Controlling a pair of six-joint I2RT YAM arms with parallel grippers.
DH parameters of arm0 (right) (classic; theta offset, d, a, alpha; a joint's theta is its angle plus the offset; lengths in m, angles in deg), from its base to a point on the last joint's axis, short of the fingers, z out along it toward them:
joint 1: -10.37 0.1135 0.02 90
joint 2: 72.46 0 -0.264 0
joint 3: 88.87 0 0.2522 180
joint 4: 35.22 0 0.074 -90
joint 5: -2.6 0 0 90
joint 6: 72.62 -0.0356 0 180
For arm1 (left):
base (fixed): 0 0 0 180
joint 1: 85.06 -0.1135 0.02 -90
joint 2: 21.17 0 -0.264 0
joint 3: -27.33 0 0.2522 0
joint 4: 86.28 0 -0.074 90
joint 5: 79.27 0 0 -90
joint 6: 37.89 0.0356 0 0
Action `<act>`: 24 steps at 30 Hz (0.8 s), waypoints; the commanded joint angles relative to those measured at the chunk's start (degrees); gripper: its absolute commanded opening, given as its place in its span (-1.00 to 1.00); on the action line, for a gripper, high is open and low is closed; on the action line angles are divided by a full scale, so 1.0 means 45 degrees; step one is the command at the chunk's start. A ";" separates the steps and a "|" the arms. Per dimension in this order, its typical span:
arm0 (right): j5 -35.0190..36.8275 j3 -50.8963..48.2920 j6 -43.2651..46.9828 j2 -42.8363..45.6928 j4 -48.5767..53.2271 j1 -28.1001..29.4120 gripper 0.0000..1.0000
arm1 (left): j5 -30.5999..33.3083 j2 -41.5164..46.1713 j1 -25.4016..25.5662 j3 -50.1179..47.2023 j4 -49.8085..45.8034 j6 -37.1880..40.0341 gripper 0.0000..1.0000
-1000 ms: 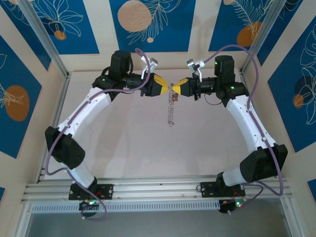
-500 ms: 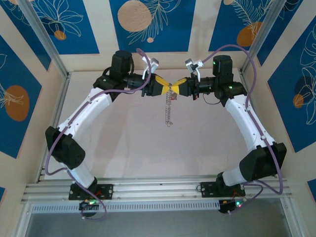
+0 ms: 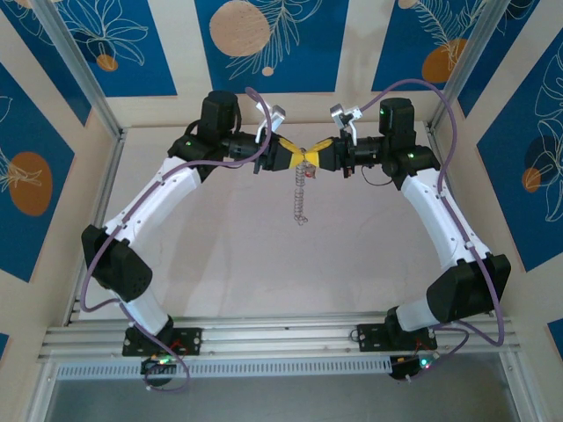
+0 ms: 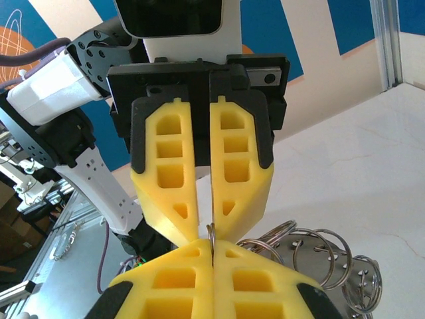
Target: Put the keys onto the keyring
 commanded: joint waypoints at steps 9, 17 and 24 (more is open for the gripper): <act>-0.0084 0.0173 -0.0159 0.0022 -0.0081 -0.0017 -1.00 | -0.0183 0.0083 0.0177 0.0136 0.0962 -0.0196 -1.00; -0.0144 -0.1946 -0.3040 0.1515 -0.3826 -0.1294 -0.35 | 0.0811 0.0601 0.0180 -0.1042 0.3554 -0.1821 -1.00; 0.2081 -0.4978 -0.4605 0.3176 -0.7249 -0.1525 -0.22 | 0.0873 0.0745 0.0181 -0.1778 0.5657 -0.3614 -1.00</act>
